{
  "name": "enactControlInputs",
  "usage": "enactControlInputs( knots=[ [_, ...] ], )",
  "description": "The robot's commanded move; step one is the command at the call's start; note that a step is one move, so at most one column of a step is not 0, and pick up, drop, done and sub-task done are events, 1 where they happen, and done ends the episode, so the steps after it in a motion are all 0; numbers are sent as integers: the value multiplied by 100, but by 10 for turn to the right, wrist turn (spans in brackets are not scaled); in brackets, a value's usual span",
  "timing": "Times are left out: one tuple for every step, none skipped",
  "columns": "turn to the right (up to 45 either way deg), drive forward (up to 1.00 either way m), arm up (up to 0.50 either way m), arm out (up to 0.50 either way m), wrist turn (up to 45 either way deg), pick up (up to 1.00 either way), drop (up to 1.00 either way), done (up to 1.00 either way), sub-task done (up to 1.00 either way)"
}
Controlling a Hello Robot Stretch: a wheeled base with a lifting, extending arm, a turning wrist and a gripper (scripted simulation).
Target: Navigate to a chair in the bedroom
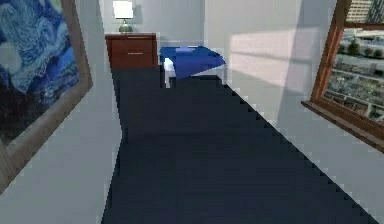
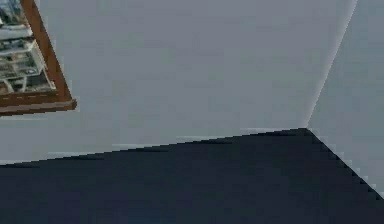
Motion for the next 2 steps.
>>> enactControlInputs(
  knots=[
    [-60, 0, 0, 0, 0, 0, 0, 0, 0],
    [0, 100, 0, 0, 0, 0, 0, 0, 0]
  ],
)
